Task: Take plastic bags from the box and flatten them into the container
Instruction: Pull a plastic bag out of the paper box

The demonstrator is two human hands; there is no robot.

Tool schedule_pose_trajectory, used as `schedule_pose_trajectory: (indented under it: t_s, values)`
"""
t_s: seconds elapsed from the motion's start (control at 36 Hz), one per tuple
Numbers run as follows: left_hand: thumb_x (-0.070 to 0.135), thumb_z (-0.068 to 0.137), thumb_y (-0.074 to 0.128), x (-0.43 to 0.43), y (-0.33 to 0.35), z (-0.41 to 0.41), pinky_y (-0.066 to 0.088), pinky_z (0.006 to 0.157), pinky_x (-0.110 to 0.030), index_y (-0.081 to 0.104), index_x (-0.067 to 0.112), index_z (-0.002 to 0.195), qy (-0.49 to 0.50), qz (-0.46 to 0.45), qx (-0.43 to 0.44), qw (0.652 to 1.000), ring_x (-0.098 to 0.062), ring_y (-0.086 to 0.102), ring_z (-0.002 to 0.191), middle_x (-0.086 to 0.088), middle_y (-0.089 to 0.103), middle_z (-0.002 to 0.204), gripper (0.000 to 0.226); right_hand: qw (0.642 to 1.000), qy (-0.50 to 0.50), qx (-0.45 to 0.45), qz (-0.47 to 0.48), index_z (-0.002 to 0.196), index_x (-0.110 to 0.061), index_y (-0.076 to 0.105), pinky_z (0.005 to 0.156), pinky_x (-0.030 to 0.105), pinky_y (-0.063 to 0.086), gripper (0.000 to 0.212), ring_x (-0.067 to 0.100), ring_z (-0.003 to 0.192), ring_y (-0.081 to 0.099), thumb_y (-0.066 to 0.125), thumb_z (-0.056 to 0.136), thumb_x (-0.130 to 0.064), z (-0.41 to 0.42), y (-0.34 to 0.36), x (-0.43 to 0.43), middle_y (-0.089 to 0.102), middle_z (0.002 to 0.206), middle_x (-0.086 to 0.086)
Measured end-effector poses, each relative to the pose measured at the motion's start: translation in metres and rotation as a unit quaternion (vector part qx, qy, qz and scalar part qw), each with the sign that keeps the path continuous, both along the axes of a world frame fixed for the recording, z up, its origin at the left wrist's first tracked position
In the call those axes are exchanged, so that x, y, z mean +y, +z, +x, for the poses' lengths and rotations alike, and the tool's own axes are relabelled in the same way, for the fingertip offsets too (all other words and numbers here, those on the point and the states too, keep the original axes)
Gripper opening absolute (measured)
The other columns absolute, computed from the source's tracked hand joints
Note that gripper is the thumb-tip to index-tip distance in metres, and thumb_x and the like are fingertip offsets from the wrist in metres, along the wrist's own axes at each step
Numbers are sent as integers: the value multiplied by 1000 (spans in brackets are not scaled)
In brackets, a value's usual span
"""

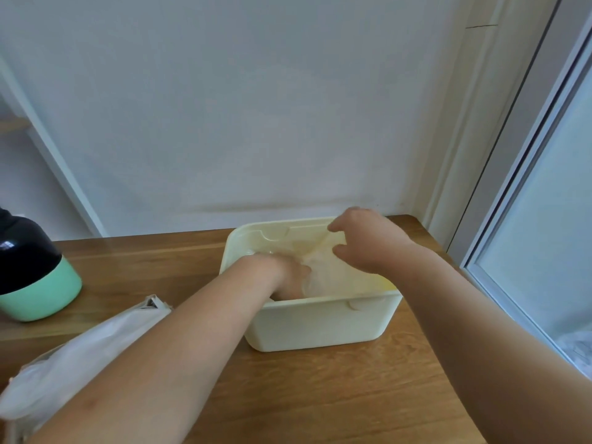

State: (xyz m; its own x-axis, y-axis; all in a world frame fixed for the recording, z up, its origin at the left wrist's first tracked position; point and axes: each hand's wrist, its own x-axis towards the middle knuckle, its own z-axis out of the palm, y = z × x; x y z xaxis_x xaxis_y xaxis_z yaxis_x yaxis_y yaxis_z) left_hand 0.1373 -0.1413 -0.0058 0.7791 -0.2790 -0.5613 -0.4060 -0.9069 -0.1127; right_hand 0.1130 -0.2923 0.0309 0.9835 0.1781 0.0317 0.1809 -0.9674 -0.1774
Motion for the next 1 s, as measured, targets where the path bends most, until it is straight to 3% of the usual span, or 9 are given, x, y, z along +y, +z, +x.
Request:
schedule_pose_trajectory:
  t_s: [0.11, 0.19, 0.31, 0.42, 0.56, 0.67, 0.72, 0.89, 1.0]
  values:
    - [34, 94, 52, 4, 1, -3, 34, 111, -46, 14, 33, 154, 22, -10, 10, 1000, -26, 31, 142, 2, 26, 158, 71, 982, 18, 173, -80, 127, -9, 56, 94, 30, 46, 38, 23, 113, 55, 46, 90, -8, -3, -11, 7, 59, 123, 4]
    - [31, 92, 55, 8, -1, -3, 37, 109, -44, 15, 31, 154, 36, -17, 18, 999, -26, 36, 140, 1, 30, 157, 74, 960, 1, 244, -135, 80, -8, 58, 65, 24, 40, 22, 15, 68, 48, 40, 92, -4, -4, -17, 4, 50, 75, 1]
    - [41, 94, 55, 13, 7, -10, 32, 113, -42, 22, 28, 153, 33, -58, -19, 998, -24, 33, 141, 3, 31, 157, 69, 968, -7, 204, -144, 64, -12, 42, 70, 27, 36, 32, 11, 58, 37, 40, 94, -4, -1, -15, 2, 42, 68, -1]
    - [58, 87, 58, 22, 19, -19, 36, 110, -37, 41, 28, 145, 53, -161, -84, 982, -19, 40, 136, 6, 39, 152, 67, 989, -55, 92, -97, 64, -12, 44, 55, 25, 35, 29, 14, 59, 43, 43, 89, 1, -1, -6, -5, 45, 68, 1]
    - [50, 93, 54, 36, 31, -31, 40, 100, -31, 60, 30, 127, 66, -257, -172, 949, -15, 48, 127, 8, 53, 139, 40, 995, -96, -27, 26, 104, -6, 66, 73, 34, 54, 36, 29, 93, 63, 42, 81, 7, -15, 7, -4, 66, 102, 10]
    - [43, 96, 52, 46, 37, -44, 41, 94, -28, 63, 31, 122, 84, -314, -196, 925, -13, 52, 120, 11, 57, 133, 31, 991, -77, -46, 99, 108, 3, 65, 83, 50, 54, 39, 35, 103, 61, 42, 77, 7, -27, 11, 6, 65, 115, 18]
    - [41, 97, 50, 46, 37, -49, 40, 94, -27, 63, 30, 122, 83, -318, -191, 925, -11, 52, 120, 13, 58, 131, 31, 991, -77, -23, 107, 112, 0, 65, 85, 45, 54, 38, 35, 105, 61, 42, 81, 4, -32, 9, 8, 65, 118, 14]
    - [36, 98, 50, 40, 39, -58, 41, 96, -26, 67, 30, 118, 94, -383, -186, 900, -8, 53, 115, 16, 62, 123, 26, 984, -97, -15, 150, 81, -10, 58, 58, 30, 44, 23, 22, 67, 55, 38, 92, -8, -38, 3, 1, 56, 80, 5]
    - [33, 98, 49, 42, 35, -63, 42, 93, -26, 67, 29, 117, 102, -399, -208, 887, -8, 55, 111, 15, 63, 120, 26, 980, -87, -32, 178, 63, -12, 32, 48, 28, 24, 34, 16, 52, 29, 32, 97, -16, -42, 5, -2, 34, 60, 1]
